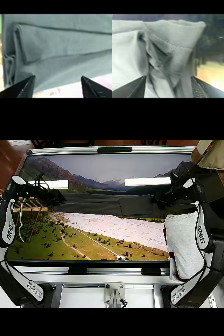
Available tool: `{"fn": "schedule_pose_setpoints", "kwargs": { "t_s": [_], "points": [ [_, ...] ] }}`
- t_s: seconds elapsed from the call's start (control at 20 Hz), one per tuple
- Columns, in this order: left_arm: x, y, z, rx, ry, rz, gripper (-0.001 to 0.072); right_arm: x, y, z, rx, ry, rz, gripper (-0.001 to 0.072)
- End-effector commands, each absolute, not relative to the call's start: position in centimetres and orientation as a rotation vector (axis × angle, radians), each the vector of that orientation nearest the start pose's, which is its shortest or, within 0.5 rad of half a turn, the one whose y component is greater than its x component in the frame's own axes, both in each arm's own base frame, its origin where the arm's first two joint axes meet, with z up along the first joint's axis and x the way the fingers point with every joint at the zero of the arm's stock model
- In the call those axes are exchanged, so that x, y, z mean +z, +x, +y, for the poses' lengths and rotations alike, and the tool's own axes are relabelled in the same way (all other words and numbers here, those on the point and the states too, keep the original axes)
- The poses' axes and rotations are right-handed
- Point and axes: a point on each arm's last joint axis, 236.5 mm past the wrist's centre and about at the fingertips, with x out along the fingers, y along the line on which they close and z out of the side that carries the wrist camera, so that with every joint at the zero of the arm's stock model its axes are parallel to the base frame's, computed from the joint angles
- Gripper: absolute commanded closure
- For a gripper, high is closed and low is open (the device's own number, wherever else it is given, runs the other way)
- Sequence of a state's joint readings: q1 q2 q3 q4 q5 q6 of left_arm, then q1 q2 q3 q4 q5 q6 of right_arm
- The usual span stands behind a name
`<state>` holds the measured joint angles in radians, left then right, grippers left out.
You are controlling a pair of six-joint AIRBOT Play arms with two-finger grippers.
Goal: Fold the shirts.
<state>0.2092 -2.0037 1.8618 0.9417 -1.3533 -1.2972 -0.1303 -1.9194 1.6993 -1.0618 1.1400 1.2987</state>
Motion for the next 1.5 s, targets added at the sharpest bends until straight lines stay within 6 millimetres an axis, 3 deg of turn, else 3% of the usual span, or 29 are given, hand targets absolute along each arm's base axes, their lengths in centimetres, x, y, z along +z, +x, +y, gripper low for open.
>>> {"fn": "schedule_pose_setpoints", "kwargs": {
  "t_s": [0.0, 0.2, 0.4, 0.45, 0.5, 0.55, 0.6, 0.65, 0.75, 0.8, 0.85, 0.9, 1.0, 1.15, 1.35, 1.45],
  "points": [
    [-4.8, 51.7, -3.6, -0.435, -0.475, 1.339, 0.0003, -7.3, 53.4, 3.7, 0.323, 0.347, 1.228, 0.0036],
    [-4.7, 51.8, -4.0, -0.443, -0.468, 1.339, 0.0003, -9.2, 53.0, 4.5, 0.315, 0.371, 1.274, 0.0036],
    [-4.5, 51.8, -4.4, -0.451, -0.472, 1.336, 0.0003, -11.1, 52.3, 7.0, 0.307, 0.398, 1.337, 0.0040],
    [-4.1, 52.0, -4.8, -0.466, -0.490, 1.324, 0.0003, -11.4, 52.1, 7.6, 0.298, 0.401, 1.351, 0.0100],
    [-3.7, 52.1, -5.2, -0.478, -0.508, 1.311, 0.0003, -11.4, 52.0, 8.1, 0.300, 0.395, 1.357, 0.0226],
    [-3.2, 52.3, -5.7, -0.493, -0.525, 1.298, 0.0003, -11.4, 51.9, 8.6, 0.298, 0.404, 1.362, 0.0417],
    [-2.8, 52.4, -6.0, -0.504, -0.541, 1.289, 0.0003, -11.1, 51.9, 9.1, 0.304, 0.428, 1.363, 0.0534],
    [-2.4, 52.5, -6.4, -0.518, -0.555, 1.279, 0.0003, -10.4, 51.8, 9.6, 0.322, 0.452, 1.361, 0.0625],
    [-1.2, 52.7, -7.9, -0.561, -0.593, 1.257, 0.0019, -7.9, 52.0, 10.4, 0.355, 0.483, 1.329, 0.0634],
    [-0.2, 52.8, -9.5, -0.604, -0.628, 1.239, 0.0253, -6.0, 52.0, 10.7, 0.371, 0.486, 1.304, 0.0635],
    [0.7, 52.8, -11.1, -0.653, -0.652, 1.219, 0.0566, -4.2, 51.9, 10.8, 0.382, 0.479, 1.280, 0.0635],
    [1.8, 52.9, -13.1, -0.724, -0.658, 1.185, 0.0614, -2.1, 51.6, 11.0, 0.389, 0.477, 1.260, 0.0635],
    [2.9, 52.4, -16.6, -0.805, -0.672, 1.173, 0.0671, 1.7, 50.3, 11.4, 0.400, 0.484, 1.247, 0.0635],
    [4.0, 50.4, -20.4, -0.902, -0.562, 1.178, 0.0674, 6.2, 47.5, 12.4, 0.415, 0.486, 1.263, 0.0635],
    [6.0, 49.4, -18.8, -0.765, -0.381, 1.189, 0.0674, 8.7, 44.0, 12.3, 0.375, 0.384, 1.311, 0.0635],
    [5.5, 48.8, -20.5, -0.751, -0.409, 1.230, 0.0674, 9.2, 43.4, 12.5, 0.336, 0.337, 1.309, 0.0635]
  ]
}}
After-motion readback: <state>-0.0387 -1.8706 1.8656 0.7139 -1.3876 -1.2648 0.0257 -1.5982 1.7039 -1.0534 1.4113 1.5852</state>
